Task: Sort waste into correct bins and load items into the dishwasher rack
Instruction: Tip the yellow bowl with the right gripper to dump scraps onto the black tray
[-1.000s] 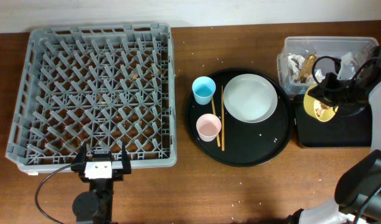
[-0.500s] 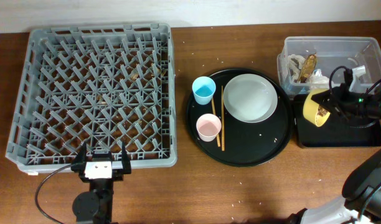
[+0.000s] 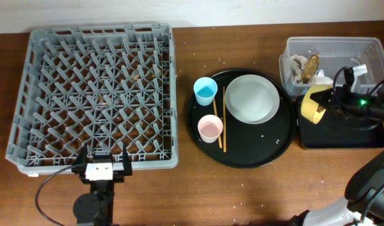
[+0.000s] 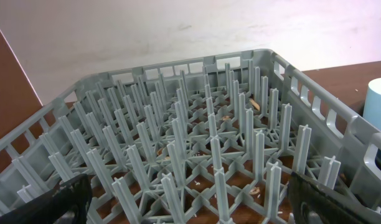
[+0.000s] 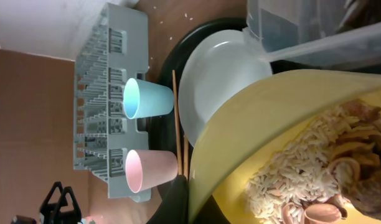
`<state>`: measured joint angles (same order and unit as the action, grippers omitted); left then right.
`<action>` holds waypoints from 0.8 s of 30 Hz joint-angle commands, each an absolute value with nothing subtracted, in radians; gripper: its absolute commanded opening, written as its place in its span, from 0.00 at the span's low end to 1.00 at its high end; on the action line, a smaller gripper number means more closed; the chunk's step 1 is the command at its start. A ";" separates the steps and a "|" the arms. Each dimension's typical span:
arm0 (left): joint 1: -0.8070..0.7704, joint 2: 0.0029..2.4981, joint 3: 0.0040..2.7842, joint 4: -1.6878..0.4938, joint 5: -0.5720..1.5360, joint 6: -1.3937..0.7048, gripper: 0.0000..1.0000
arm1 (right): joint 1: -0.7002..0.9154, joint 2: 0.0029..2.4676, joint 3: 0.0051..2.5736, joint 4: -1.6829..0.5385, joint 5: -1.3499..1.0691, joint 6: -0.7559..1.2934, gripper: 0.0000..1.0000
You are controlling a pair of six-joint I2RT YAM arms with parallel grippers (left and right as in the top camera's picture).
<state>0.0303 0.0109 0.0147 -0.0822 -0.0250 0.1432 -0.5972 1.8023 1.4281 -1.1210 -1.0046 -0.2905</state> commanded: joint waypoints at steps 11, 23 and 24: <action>0.031 0.006 0.009 -0.083 -0.014 0.163 0.99 | -0.631 1.806 1.355 -1.137 -1.158 -0.520 0.04; 0.031 0.006 0.009 -0.083 -0.014 0.163 0.99 | -0.773 1.806 1.188 -0.970 -1.410 -0.520 0.04; 0.031 0.006 0.009 -0.083 -0.014 0.163 0.99 | -0.773 1.806 1.188 -0.966 -1.415 -0.520 0.04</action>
<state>0.0303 0.0109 0.0147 -0.0822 -0.0250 0.1432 -0.7719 1.8038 1.1942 -0.9737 -1.3411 -0.5026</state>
